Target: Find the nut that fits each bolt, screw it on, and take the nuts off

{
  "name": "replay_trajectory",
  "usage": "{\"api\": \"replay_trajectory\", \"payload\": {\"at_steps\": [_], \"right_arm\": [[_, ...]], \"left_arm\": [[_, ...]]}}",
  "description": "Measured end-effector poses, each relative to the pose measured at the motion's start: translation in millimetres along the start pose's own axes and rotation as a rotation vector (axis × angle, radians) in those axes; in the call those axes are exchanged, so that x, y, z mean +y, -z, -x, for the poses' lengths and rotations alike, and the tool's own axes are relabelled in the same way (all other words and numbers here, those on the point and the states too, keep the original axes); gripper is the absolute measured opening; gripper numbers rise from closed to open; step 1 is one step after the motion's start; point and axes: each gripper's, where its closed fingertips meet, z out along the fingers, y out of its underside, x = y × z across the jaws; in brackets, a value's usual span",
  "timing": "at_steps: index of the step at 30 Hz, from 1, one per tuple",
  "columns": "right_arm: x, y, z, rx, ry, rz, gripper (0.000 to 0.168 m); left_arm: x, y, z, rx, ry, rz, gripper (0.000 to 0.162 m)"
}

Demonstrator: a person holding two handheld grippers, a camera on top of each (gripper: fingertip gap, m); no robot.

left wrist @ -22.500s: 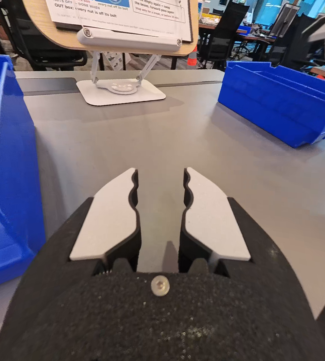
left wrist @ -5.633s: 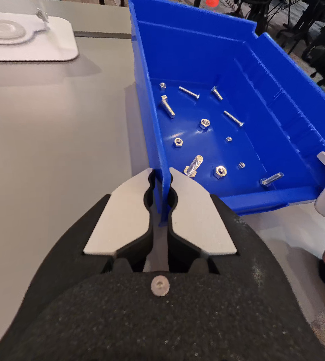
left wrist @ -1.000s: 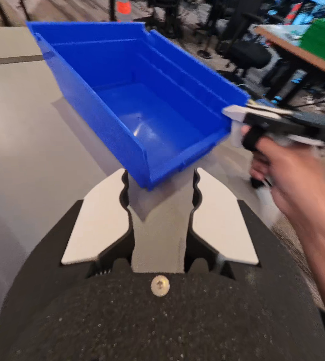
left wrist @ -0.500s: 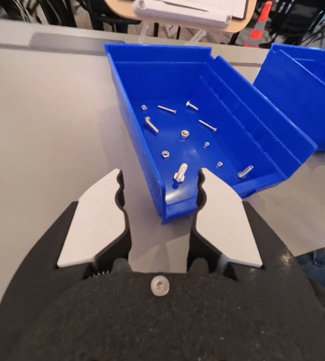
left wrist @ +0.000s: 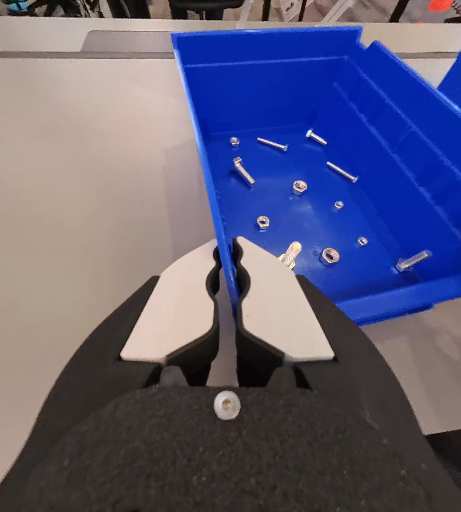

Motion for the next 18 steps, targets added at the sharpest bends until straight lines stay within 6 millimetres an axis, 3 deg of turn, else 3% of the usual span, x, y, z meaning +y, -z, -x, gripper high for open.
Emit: {"api": "replay_trajectory", "payload": {"at_steps": [4,10,14,18], "right_arm": [[-5,-7,36,-0.013,-0.040,0.001,0.006],[-22,-41,123,-0.038,-0.032,-0.029,0.007],[-28,-69,178,-0.034,-0.008,-0.013,0.008],[-17,-94,208,-0.008,0.002,0.030,0.009]], "left_arm": [[-8,12,35,-0.037,0.026,-0.018,0.005],[-34,22,128,-0.120,0.037,-0.076,0.004],[-43,11,191,-0.131,0.099,-0.085,0.003],[-41,-6,228,-0.135,0.136,-0.076,0.003]]}}
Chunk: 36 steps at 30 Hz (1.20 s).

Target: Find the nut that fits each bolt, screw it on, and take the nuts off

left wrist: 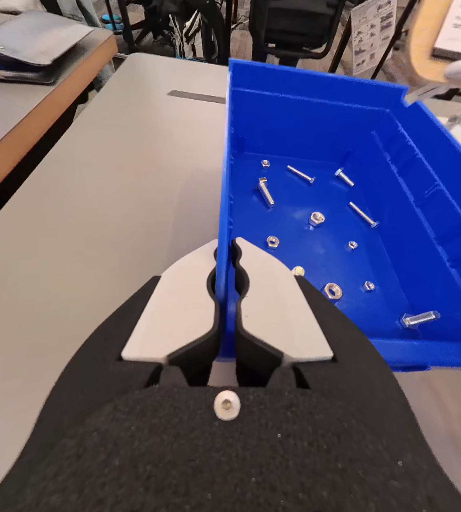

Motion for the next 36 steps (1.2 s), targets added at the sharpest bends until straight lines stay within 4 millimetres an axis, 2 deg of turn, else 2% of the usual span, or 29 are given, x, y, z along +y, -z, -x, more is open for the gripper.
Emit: {"api": "replay_trajectory", "payload": {"at_steps": [4,9,10,11,12,13,14,16,17,19,21,22,23,24,25,26,28,29,31,33,34,36], "right_arm": [[11,-17,7,0.011,0.016,0.008,0.009],[12,-20,7,-0.032,-0.004,-0.024,0.016],[12,-18,8,-0.082,-0.005,-0.010,0.019],[12,-12,9,-0.138,0.000,0.000,0.021],[10,-3,4,-0.175,0.005,-0.003,0.033],[8,9,0,-0.233,0.013,-0.005,0.042],[9,24,-2,-0.331,0.025,0.007,0.042],[16,54,-20,-0.501,0.059,0.060,0.041],[21,63,-42,-0.524,0.076,0.086,0.042],[27,73,-92,-0.556,0.076,0.101,0.041],[33,75,-147,-0.540,0.055,0.122,0.041],[33,75,-174,-0.505,0.014,0.124,0.041],[29,76,-192,-0.507,-0.039,0.118,0.042],[25,78,-208,-0.502,-0.058,0.107,0.041],[22,79,-224,-0.462,-0.055,0.094,0.042],[17,80,-234,-0.435,-0.043,0.073,0.042],[13,83,-242,-0.419,-0.014,0.056,0.040],[14,82,-246,-0.400,0.020,0.060,0.041],[16,83,-251,-0.371,0.078,0.041,0.038],[19,82,-251,-0.384,0.091,0.034,0.034],[19,83,-250,-0.408,0.081,0.036,0.034],[14,85,-252,-0.426,0.067,0.004,0.033]], "left_arm": [[4,-17,12,0.022,0.003,-0.003,0.004],[8,-32,11,0.080,0.032,-0.017,0.005],[8,-30,13,0.070,0.041,-0.010,0.005],[9,-25,20,0.018,0.047,-0.003,0.020],[7,-13,27,-0.049,0.049,-0.024,0.041],[1,3,31,-0.096,0.054,-0.083,0.048],[-7,19,26,-0.115,0.060,-0.152,0.048],[-15,38,-9,-0.061,0.039,-0.191,0.050],[-12,42,-38,0.007,0.031,-0.177,0.055],[1,47,-117,0.228,0.044,-0.170,0.056],[26,47,-197,0.415,0.030,-0.148,0.052],[35,44,-225,0.440,0.002,-0.157,0.061],[36,42,-246,0.438,-0.061,-0.203,0.056],[38,39,-266,0.452,-0.142,-0.218,0.025],[38,36,-277,0.429,-0.209,-0.212,0.021],[33,36,-280,0.372,-0.246,-0.228,0.026],[19,44,-282,0.288,-0.280,-0.307,0.026],[19,45,-283,0.266,-0.282,-0.294,0.029],[34,44,-301,0.374,-0.222,-0.210,0.038],[53,41,-322,0.482,-0.185,-0.126,0.038],[59,34,-324,0.479,-0.193,-0.093,0.039],[63,18,-318,0.439,-0.187,-0.061,0.040]]}}
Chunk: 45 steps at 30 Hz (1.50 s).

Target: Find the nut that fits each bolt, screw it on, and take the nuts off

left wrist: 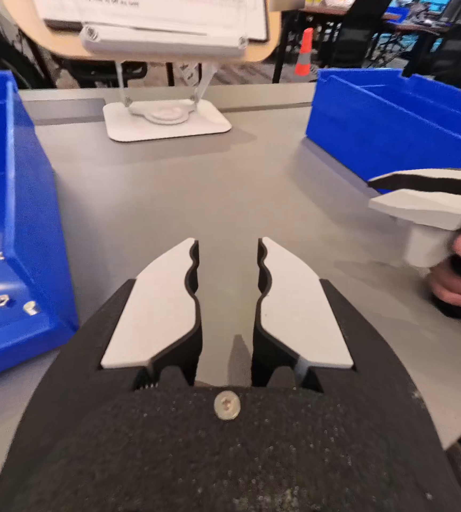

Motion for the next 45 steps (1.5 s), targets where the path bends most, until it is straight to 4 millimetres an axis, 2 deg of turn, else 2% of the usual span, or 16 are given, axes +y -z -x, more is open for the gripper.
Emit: {"api": "replay_trajectory", "payload": {"at_steps": [3,6,7,9,11,14,17,19,22,24,25,27,33,45], "right_arm": [[-6,6,-3,-0.017,-0.036,-0.056,0.031],[-9,9,-5,-0.024,-0.062,-0.083,0.029],[-8,9,-5,-0.025,-0.062,-0.078,0.029],[-7,7,-4,-0.026,-0.053,-0.068,0.029],[-6,6,-4,-0.018,-0.039,-0.062,0.029],[-7,5,-8,0.029,-0.018,-0.060,0.029],[-7,4,-15,0.103,0.011,-0.057,0.031],[-6,3,-20,0.152,0.023,-0.048,0.033],[-6,4,-26,0.217,0.031,-0.043,0.035],[-6,3,-26,0.230,0.050,-0.039,0.035],[-6,4,-26,0.239,0.059,-0.040,0.036],[-7,4,-26,0.251,0.071,-0.044,0.036],[-8,8,-29,0.276,0.061,-0.057,0.037],[-8,8,-26,0.256,0.071,-0.060,0.036]], "left_arm": [[5,-4,27,-0.046,0.063,0.039,0.043],[10,2,59,-0.133,0.061,0.028,0.043],[10,5,66,-0.143,0.057,0.028,0.037],[7,10,76,-0.147,0.027,0.010,0.012],[7,12,84,-0.170,-0.001,0.011,0.005],[6,11,99,-0.248,-0.044,0.018,0.015],[1,10,110,-0.296,-0.057,0.007,0.033],[-4,9,103,-0.269,-0.029,-0.022,0.041],[-4,7,77,-0.192,0.003,-0.069,0.043],[-10,9,64,-0.165,-0.028,-0.112,0.054],[-11,10,62,-0.172,-0.054,-0.125,0.053],[-12,10,59,-0.164,-0.079,-0.134,0.054],[-9,7,62,-0.109,0.001,-0.112,0.060],[-6,3,60,-0.061,0.031,-0.082,0.060]]}}
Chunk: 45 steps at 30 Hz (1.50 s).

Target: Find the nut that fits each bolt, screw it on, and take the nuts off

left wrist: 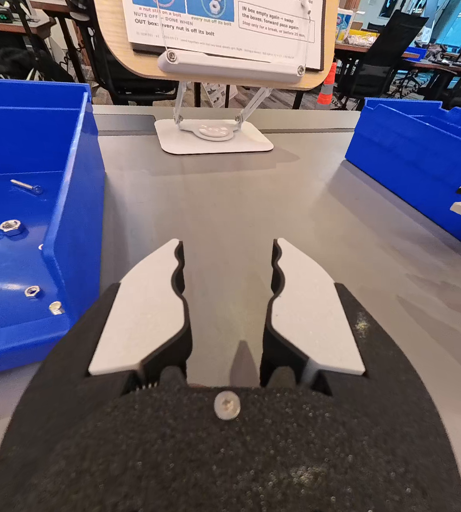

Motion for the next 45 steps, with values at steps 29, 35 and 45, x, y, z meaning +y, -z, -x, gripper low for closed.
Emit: {"api": "replay_trajectory", "payload": {"at_steps": [29,35,45], "right_arm": [[0,3,3,-0.024,0.005,-0.005,0.033],[0,2,4,-0.033,0.007,-0.003,0.031],[1,2,7,-0.036,0.031,0.004,0.031]], "left_arm": [[9,9,-19,0.054,-0.096,0.033,0.055],[10,9,-22,0.043,-0.140,0.039,0.055],[-127,71,85,-0.070,0.050,0.046,0.050]]}}
